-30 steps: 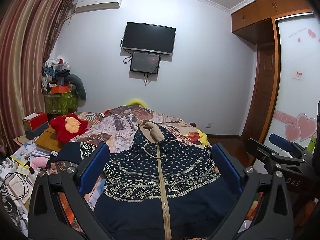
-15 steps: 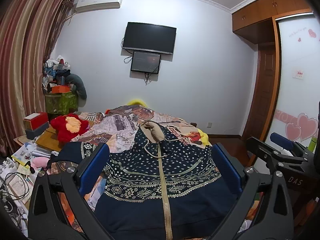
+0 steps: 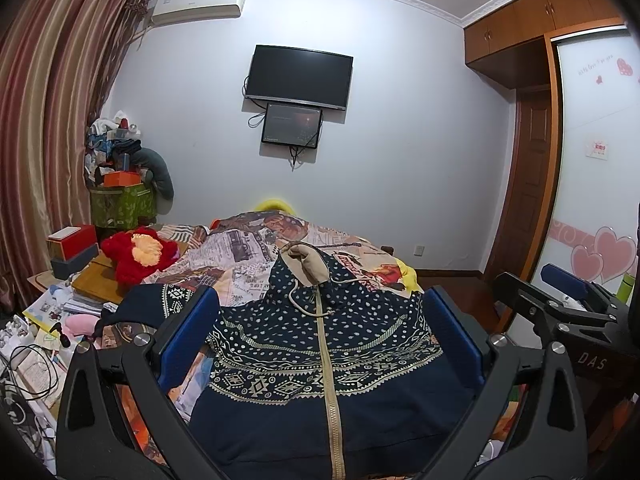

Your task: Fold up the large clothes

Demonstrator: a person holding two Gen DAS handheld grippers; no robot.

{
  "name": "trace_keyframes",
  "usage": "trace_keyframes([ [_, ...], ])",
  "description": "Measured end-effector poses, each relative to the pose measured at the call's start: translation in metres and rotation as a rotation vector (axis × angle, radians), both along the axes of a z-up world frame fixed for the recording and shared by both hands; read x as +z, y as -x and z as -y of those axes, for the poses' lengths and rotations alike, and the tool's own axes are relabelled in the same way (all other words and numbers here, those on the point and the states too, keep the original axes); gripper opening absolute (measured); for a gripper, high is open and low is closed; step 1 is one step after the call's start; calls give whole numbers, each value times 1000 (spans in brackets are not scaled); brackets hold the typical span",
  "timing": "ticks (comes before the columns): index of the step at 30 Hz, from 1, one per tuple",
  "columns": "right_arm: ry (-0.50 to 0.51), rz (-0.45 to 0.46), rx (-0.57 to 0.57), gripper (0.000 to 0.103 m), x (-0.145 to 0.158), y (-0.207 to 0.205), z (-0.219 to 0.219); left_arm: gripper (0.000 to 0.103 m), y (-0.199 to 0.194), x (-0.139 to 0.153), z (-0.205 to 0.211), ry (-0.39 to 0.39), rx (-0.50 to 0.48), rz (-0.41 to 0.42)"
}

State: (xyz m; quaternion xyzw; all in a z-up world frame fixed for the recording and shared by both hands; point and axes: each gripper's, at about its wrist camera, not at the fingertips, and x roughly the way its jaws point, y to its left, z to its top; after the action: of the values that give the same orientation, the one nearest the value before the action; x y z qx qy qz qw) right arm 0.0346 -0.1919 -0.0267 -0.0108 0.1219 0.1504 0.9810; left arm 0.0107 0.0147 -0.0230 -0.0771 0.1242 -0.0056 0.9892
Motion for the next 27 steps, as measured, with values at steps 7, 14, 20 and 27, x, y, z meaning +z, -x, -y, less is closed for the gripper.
trace_keyframes([
  [7,0,0,0,103,0,0,0,103,0,0,1,-1,0,-1],
  [14,0,2,2,103,1,0,-1,103,0,1,2,-3,0,2],
  [20,1,2,1,103,0,1,-1,103,0,0,2,-3,3,2],
  [27,3,-1,4,103,0,-1,-4,103,-11,3,-8,-5,16,2],
])
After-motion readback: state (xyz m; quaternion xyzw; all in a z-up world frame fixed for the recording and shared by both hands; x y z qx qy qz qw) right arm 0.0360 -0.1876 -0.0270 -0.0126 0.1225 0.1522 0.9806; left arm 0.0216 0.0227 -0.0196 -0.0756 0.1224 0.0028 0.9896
